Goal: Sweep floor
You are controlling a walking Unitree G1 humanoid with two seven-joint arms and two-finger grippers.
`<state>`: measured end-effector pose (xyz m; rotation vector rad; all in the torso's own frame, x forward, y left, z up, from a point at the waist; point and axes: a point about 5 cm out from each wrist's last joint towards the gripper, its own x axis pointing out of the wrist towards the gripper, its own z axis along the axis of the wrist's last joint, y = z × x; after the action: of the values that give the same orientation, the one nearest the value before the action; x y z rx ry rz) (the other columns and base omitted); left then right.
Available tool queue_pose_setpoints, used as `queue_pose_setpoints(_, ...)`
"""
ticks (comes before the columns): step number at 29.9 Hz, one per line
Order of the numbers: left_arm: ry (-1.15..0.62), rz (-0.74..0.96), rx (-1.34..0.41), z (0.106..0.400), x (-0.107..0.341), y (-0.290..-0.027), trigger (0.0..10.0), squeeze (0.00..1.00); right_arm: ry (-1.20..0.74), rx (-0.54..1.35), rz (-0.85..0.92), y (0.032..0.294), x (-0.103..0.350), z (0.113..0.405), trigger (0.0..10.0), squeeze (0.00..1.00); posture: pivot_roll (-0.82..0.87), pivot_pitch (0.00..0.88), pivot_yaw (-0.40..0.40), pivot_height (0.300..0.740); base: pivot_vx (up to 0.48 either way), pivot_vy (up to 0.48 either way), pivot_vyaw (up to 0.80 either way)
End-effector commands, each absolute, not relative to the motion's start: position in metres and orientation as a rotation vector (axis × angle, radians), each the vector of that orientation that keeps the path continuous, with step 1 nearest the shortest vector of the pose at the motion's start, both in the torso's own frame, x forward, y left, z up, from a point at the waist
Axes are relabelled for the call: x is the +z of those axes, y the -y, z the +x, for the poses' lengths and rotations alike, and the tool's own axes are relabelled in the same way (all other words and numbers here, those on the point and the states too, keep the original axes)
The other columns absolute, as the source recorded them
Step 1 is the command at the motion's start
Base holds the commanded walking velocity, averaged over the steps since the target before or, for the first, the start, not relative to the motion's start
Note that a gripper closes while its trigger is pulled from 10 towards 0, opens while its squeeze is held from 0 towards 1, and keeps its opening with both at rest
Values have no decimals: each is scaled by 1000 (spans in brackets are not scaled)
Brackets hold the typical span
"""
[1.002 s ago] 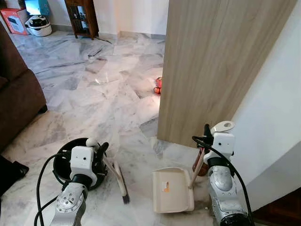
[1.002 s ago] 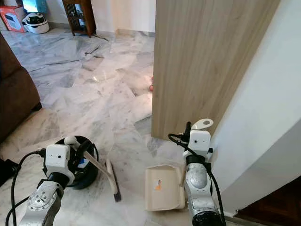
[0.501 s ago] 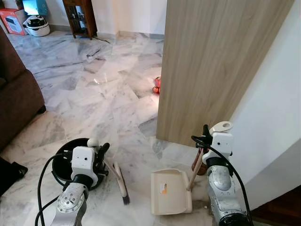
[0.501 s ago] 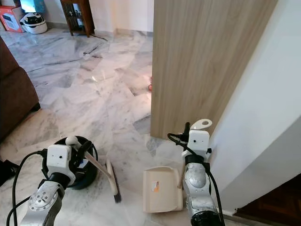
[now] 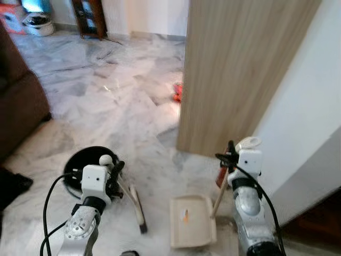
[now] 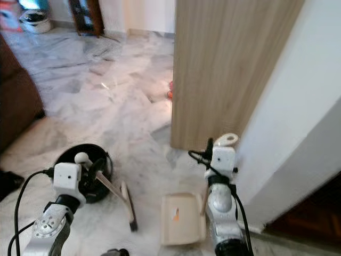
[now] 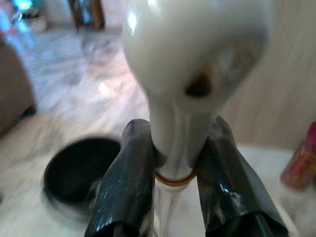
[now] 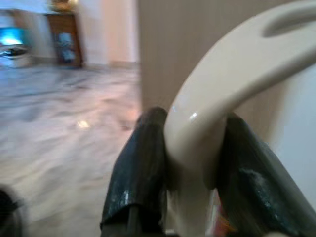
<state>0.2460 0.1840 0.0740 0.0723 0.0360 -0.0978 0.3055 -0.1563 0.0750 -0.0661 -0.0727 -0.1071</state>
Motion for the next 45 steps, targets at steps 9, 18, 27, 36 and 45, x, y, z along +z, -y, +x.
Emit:
queue_pose_setpoints(9,34,104,-102,253,87,-183,10000,0,113,-95,-56,154,84,309,10000,0,158,55,-17,740,-268,0,0)
queue_pose_setpoints(18,34,107,-100,254,87,-183,10000,0,105,-96,-45,154,83,311,10000,0,157,43,-19,740,-270,0,0)
queue_pose_setpoints(27,42,107,-95,256,87,-184,10000,0,93,-89,-50,154,83,313,10000,0,155,34,-19,740,-234,0,-720)
queue_pose_setpoints(36,36,119,-91,257,86,-185,10000,0,93,-91,-55,153,82,312,10000,0,154,27,-13,740,0,0,-800)
queue_pose_setpoints(45,41,113,-92,258,87,-184,10000,0,92,-92,-57,154,82,313,10000,0,154,29,-16,740,0,0,-800)
